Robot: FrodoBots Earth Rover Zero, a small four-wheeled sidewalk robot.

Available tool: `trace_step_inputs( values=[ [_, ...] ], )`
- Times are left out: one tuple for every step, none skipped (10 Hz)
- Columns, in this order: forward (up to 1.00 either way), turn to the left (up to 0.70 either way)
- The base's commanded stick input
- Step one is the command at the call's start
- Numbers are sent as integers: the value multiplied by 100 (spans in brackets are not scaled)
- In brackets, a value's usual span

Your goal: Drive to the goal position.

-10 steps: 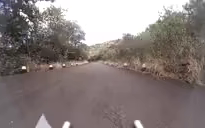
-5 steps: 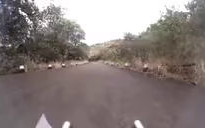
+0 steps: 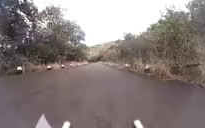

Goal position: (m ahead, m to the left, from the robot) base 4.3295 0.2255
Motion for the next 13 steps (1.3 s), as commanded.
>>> trace_step_inputs(
  values=[
    [50,0],
    [50,0],
    [50,0],
    [50,0],
    [50,0],
    [50,0],
    [50,0],
    [50,0],
    [50,0],
    [50,0],
    [50,0],
    [50,0],
    [50,0]
  ],
)
